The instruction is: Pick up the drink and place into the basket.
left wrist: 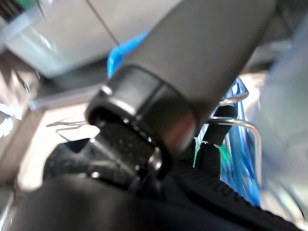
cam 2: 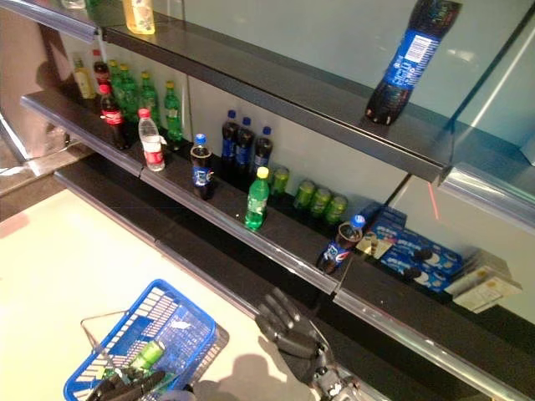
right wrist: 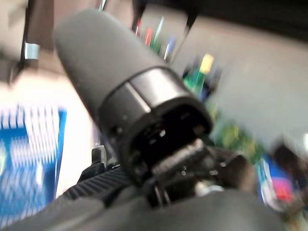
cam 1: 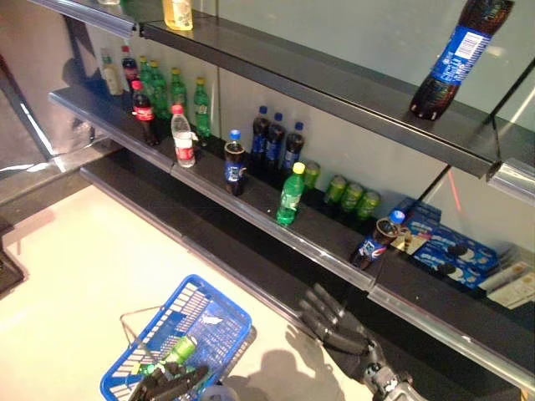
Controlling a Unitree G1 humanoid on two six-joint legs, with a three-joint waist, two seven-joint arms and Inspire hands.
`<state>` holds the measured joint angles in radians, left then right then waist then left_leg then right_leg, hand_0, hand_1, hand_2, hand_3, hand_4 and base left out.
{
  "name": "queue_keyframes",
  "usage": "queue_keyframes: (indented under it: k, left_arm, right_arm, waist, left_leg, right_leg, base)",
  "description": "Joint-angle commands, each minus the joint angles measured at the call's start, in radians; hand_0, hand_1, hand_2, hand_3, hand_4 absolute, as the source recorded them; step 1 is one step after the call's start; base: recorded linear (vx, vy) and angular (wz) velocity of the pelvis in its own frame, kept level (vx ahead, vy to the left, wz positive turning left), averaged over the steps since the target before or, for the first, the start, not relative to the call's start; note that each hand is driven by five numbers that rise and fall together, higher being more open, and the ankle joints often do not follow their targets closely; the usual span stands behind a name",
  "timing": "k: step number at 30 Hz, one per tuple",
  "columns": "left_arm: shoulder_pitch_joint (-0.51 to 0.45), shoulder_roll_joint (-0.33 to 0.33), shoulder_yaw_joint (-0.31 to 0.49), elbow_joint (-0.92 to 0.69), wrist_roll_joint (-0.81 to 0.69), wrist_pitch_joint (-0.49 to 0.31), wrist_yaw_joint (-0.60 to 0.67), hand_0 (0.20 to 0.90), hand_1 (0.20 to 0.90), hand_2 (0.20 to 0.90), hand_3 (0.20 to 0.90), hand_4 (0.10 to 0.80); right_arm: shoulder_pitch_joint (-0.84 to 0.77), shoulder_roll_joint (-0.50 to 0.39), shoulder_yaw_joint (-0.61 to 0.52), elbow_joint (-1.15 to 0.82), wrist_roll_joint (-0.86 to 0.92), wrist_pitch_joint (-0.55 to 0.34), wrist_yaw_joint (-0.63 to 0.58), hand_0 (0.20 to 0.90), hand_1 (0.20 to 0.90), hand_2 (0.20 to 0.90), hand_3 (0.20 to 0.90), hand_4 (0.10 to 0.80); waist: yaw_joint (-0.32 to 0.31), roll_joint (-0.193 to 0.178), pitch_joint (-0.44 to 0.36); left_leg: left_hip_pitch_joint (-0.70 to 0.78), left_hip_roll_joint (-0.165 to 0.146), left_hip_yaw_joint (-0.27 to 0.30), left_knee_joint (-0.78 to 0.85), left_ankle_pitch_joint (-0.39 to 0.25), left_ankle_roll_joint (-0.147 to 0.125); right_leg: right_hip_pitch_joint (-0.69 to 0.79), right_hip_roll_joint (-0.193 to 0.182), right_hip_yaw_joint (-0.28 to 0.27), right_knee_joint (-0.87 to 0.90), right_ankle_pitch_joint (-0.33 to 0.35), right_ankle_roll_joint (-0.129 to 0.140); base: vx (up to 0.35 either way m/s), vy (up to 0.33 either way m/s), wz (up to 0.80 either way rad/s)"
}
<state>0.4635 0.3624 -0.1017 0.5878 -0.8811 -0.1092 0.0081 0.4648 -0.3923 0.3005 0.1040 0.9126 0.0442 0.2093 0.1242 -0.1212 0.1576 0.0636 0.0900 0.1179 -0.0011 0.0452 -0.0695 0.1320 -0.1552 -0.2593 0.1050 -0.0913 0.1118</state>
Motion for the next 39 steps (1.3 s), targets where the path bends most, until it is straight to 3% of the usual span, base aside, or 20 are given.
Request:
queue_keyframes:
  k: [1, 2, 4, 8, 10, 11, 13, 15, 19, 24, 26, 28, 29, 32, 33, 34, 36, 37, 38, 39]
  left_arm:
    - [-0.121, -0.006, 0.022, -0.118, -0.009, -0.221, -0.046, 0.300, 0.300, 0.300, 0.200, 0.100]
    - [-0.169, -0.023, 0.017, -0.039, -0.010, -0.223, -0.033, 0.300, 0.300, 0.300, 0.200, 0.100]
    - [-0.207, -0.045, 0.019, 0.026, -0.013, -0.223, -0.014, 0.300, 0.300, 0.300, 0.200, 0.100]
    - [-0.236, -0.089, 0.055, 0.106, -0.041, -0.267, 0.018, 0.300, 0.300, 0.300, 0.200, 0.100]
    - [-0.236, -0.114, 0.102, 0.135, -0.097, -0.304, 0.012, 0.300, 0.300, 0.300, 0.200, 0.100]
    - [-0.245, -0.126, 0.122, 0.157, -0.121, -0.315, 0.006, 0.300, 0.300, 0.300, 0.200, 0.100]
    - [-0.273, -0.138, 0.139, 0.168, -0.112, -0.295, 0.028, 0.300, 0.300, 0.300, 0.200, 0.100]
    - [-0.315, -0.151, 0.142, 0.189, -0.097, -0.280, 0.058, 0.300, 0.300, 0.300, 0.200, 0.100]
    - [-0.296, -0.180, 0.175, 0.233, -0.135, -0.331, 0.046, 0.300, 0.300, 0.300, 0.200, 0.100]
    - [-0.320, -0.184, 0.183, 0.270, -0.098, -0.322, 0.046, 0.300, 0.300, 0.300, 0.200, 0.100]
    - [-0.344, -0.179, 0.189, 0.301, -0.089, -0.302, 0.046, 0.300, 0.300, 0.300, 0.200, 0.100]
    - [-0.357, -0.174, 0.187, 0.309, -0.084, -0.292, 0.062, 0.300, 0.300, 0.300, 0.200, 0.100]
    - [-0.364, -0.171, 0.167, 0.315, -0.089, -0.300, 0.078, 0.300, 0.300, 0.300, 0.200, 0.100]
    - [-0.367, -0.168, 0.156, 0.316, -0.106, -0.307, 0.081, 0.300, 0.300, 0.300, 0.200, 0.100]
    - [-0.366, -0.163, 0.152, 0.311, -0.116, -0.310, 0.078, 0.300, 0.300, 0.300, 0.200, 0.100]
    - [-0.370, -0.159, 0.133, 0.319, -0.124, -0.322, 0.073, 0.300, 0.300, 0.300, 0.200, 0.100]
    - [-0.380, -0.156, 0.115, 0.336, -0.132, -0.334, 0.059, 0.300, 0.300, 0.300, 0.200, 0.100]
    - [-0.381, -0.157, 0.115, 0.336, -0.132, -0.334, 0.058, 0.300, 0.300, 0.300, 0.200, 0.100]
    - [-0.403, -0.160, 0.096, 0.344, -0.132, -0.345, 0.072, 0.300, 0.300, 0.300, 0.200, 0.100]
    - [-0.415, -0.165, 0.084, 0.350, -0.133, -0.349, 0.072, 0.300, 0.300, 0.300, 0.200, 0.100]
  right_arm:
    - [-0.065, -0.004, -0.021, -0.024, -0.047, -0.078, -0.024, 0.900, 0.900, 0.900, 0.900, 0.800]
    - [-0.078, 0.014, -0.018, 0.045, -0.068, -0.099, -0.076, 0.900, 0.900, 0.900, 0.900, 0.800]
    - [-0.100, 0.024, -0.009, 0.115, -0.131, -0.116, -0.130, 0.900, 0.900, 0.900, 0.900, 0.800]
    - [-0.148, 0.034, 0.006, 0.257, -0.190, -0.064, -0.153, 0.900, 0.900, 0.900, 0.900, 0.800]
    - [-0.180, 0.046, -0.004, 0.375, -0.260, -0.032, -0.147, 0.900, 0.900, 0.900, 0.900, 0.800]
    - [-0.198, 0.055, -0.013, 0.441, -0.282, -0.021, -0.147, 0.900, 0.900, 0.900, 0.900, 0.800]
    - [-0.208, 0.072, -0.035, 0.506, -0.281, 0.000, -0.172, 0.900, 0.900, 0.900, 0.900, 0.800]
    - [-0.210, 0.086, -0.071, 0.613, -0.277, -0.011, -0.210, 0.900, 0.900, 0.900, 0.900, 0.800]
    - [-0.219, 0.086, -0.132, 0.789, -0.306, -0.024, -0.181, 0.900, 0.900, 0.900, 0.900, 0.800]
    - [-0.224, 0.108, -0.206, 0.983, -0.339, -0.064, -0.205, 0.900, 0.900, 0.900, 0.900, 0.800]
    - [-0.250, 0.131, -0.237, 1.072, -0.366, -0.083, -0.233, 0.900, 0.900, 0.900, 0.900, 0.800]
    - [-0.261, 0.147, -0.245, 1.089, -0.376, -0.082, -0.281, 0.900, 0.900, 0.900, 0.900, 0.800]
    - [-0.268, 0.163, -0.247, 1.097, -0.374, -0.086, -0.318, 0.900, 0.900, 0.900, 0.900, 0.800]
    - [-0.272, 0.171, -0.244, 1.085, -0.373, -0.084, -0.338, 0.900, 0.900, 0.900, 0.900, 0.800]
    - [-0.277, 0.173, -0.237, 1.073, -0.377, -0.087, -0.352, 0.900, 0.900, 0.900, 0.900, 0.800]
    - [-0.282, 0.177, -0.232, 1.068, -0.372, -0.095, -0.360, 0.900, 0.900, 0.900, 0.900, 0.800]
    - [-0.287, 0.180, -0.228, 1.074, -0.354, -0.101, -0.359, 0.900, 0.900, 0.900, 0.900, 0.800]
    - [-0.287, 0.180, -0.228, 1.075, -0.354, -0.101, -0.359, 0.900, 0.900, 0.900, 0.900, 0.800]
    - [-0.294, 0.181, -0.214, 1.092, -0.339, -0.106, -0.353, 0.900, 0.900, 0.900, 0.900, 0.800]
    - [-0.296, 0.176, -0.209, 1.106, -0.325, -0.114, -0.347, 0.900, 0.900, 0.900, 0.900, 0.800]
  waist:
    - [-0.035, 0.040, -0.029]
    - [-0.058, 0.044, -0.035]
    - [-0.067, 0.049, -0.034]
    - [-0.052, 0.057, -0.014]
    - [-0.031, 0.072, 0.002]
    - [-0.026, 0.082, 0.013]
    - [-0.041, 0.089, 0.023]
    - [-0.077, 0.086, 0.031]
    - [-0.081, 0.082, 0.026]
    - [-0.095, 0.084, 0.014]
    - [-0.091, 0.085, 0.024]
    - [-0.089, 0.084, 0.024]
    - [-0.094, 0.085, 0.023]
    - [-0.105, 0.099, 0.030]
    - [-0.118, 0.116, 0.037]
    - [-0.141, 0.120, 0.042]
    - [-0.164, 0.114, 0.044]
    - [-0.164, 0.116, 0.042]
    - [-0.182, 0.101, 0.040]
    - [-0.192, 0.086, 0.040]
  left_leg:
    - [0.000, -0.025, -0.097, -0.002, 0.006, 0.025]
    - [-0.016, -0.040, -0.147, -0.006, 0.010, 0.028]
    - [-0.028, -0.050, -0.185, -0.004, 0.016, 0.026]
    - [-0.045, -0.048, -0.217, 0.001, 0.034, 0.003]
    - [-0.075, -0.031, -0.223, -0.024, 0.072, -0.018]
    - [-0.100, -0.012, -0.193, -0.031, 0.096, -0.031]
    - [-0.126, 0.029, -0.074, -0.009, 0.112, -0.050]
    - [-0.128, 0.088, 0.092, 0.052, 0.101, -0.060]
    - [-0.091, 0.100, 0.031, 0.073, 0.065, -0.058]
    - [-0.060, 0.121, 0.127, 0.104, 0.030, -0.056]
    - [-0.046, 0.077, 0.126, 0.141, -0.025, -0.027]
    - [-0.042, 0.046, 0.143, 0.154, -0.053, 0.002]
    - [-0.019, -0.003, 0.146, 0.129, -0.066, 0.036]
    - [0.003, -0.035, 0.148, 0.102, -0.075, 0.062]
    - [0.022, -0.045, 0.154, 0.078, -0.078, 0.077]
    - [0.030, -0.066, 0.139, 0.056, -0.078, 0.084]
    - [0.033, -0.095, 0.114, 0.043, -0.080, 0.088]
    - [0.030, -0.093, 0.114, 0.043, -0.079, 0.087]
    - [0.032, -0.136, 0.087, 0.039, -0.090, 0.092]
    - [0.032, -0.167, 0.057, 0.042, -0.099, 0.094]
  right_leg:
    - [-0.014, 0.035, 0.073, -0.031, 0.063, 0.025]
    - [-0.030, 0.077, 0.126, -0.020, 0.045, -0.002]
    - [-0.034, 0.105, 0.147, -0.010, 0.033, -0.024]
    - [-0.022, 0.121, 0.115, -0.020, 0.035, -0.046]
    - [-0.015, 0.127, 0.103, -0.046, 0.043, -0.051]
    - [-0.013, 0.129, 0.085, -0.053, 0.044, -0.054]
    - [-0.009, 0.120, 0.034, -0.057, 0.044, -0.059]
    - [-0.005, 0.087, -0.043, -0.039, 0.038, -0.066]
    - [-0.015, 0.053, -0.014, -0.036, 0.046, -0.061]
    - [-0.002, 0.002, -0.048, -0.040, 0.059, -0.035]
    - [-0.002, -0.062, -0.037, -0.007, 0.070, 0.013]
    - [0.000, -0.103, -0.033, 0.039, 0.063, 0.043]
    - [-0.044, -0.152, -0.026, 0.151, 0.119, 0.067]
    - [-0.123, -0.165, -0.007, 0.310, 0.162, 0.070]
    - [-0.174, -0.145, 0.018, 0.434, 0.156, 0.063]
    - [-0.195, -0.055, 0.046, 0.430, 0.119, 0.054]
    - [-0.202, 0.031, 0.061, 0.392, 0.099, 0.039]
    - [-0.203, 0.035, 0.060, 0.387, 0.103, 0.037]
    - [-0.197, 0.111, 0.065, 0.274, 0.078, -0.003]
    - [-0.193, 0.142, 0.094, 0.115, 0.087, -0.024]
  base:
    - [-0.050, -0.017, 0.42]
    - [-0.060, -0.025, 0.67]
    - [-0.052, -0.044, 0.89]
    - [-0.087, -0.088, 0.74]
    - [-0.176, -0.060, 0.24]
    - [-0.177, 0.024, 0.23]
    - [-0.139, 0.087, 0.63]
    - [-0.100, 0.242, 1.47]
    - [0.001, 0.342, 0.93]
    - [0.121, 0.382, 0.80]
    - [0.207, 0.541, 0.30]
    - [0.205, 0.578, 0.46]
    - [0.189, 0.550, 0.32]
    - [0.122, 0.408, 0.23]
    - [0.198, 0.507, 0.22]
    - [0.232, 0.449, 0.18]
    - [0.159, 0.166, 0.40]
    - [0.313, 0.181, 0.98]
    - [0.440, 0.178, 1.15]
    - [0.509, 0.197, 1.09]
